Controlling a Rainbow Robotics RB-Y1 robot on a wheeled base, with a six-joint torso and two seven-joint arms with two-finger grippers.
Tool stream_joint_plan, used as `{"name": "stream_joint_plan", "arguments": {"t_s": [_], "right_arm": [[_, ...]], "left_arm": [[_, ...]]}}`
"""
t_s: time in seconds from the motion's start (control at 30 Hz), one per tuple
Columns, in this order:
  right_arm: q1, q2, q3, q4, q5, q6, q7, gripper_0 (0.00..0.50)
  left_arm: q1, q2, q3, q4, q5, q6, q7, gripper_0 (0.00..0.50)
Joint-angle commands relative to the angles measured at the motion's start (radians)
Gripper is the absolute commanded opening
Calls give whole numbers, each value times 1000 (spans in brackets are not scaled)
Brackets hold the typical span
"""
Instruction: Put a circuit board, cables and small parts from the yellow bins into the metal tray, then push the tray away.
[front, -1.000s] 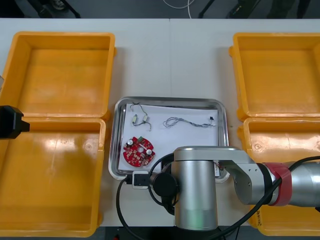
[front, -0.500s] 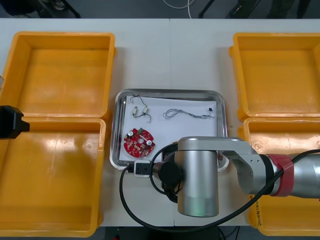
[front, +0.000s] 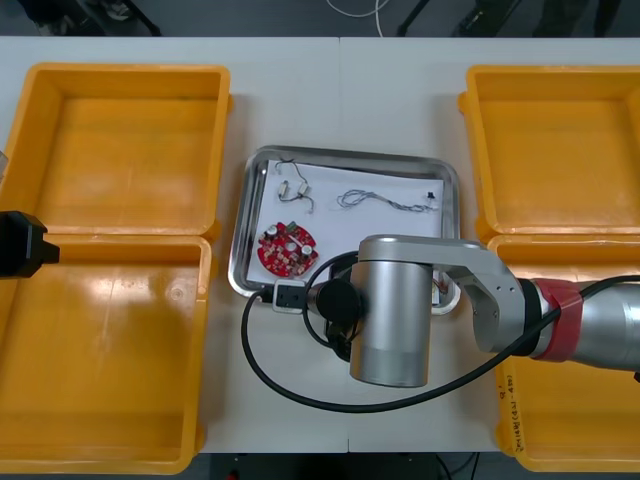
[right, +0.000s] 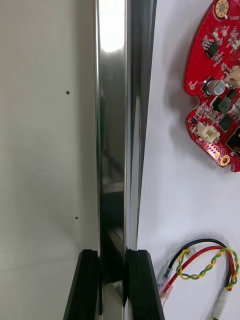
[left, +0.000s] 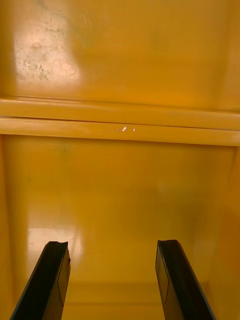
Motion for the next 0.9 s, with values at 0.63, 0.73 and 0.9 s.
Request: {"name": "stream_joint_plan", "arguments": {"t_s": [0.63,0.73,0.9], "right_arm": [[-118,-23,-36,88,22,-127,49,0],[-126,-26,-38,115,28,-156,63,0],[-139,-26,-46,161,33,-208,92,0]], "left_arm": [[21,44,30,-29,7,6,-89,500],[21,44,30,-29,7,6,-89,500],[21,44,30,-29,7,6,-89,500]]}}
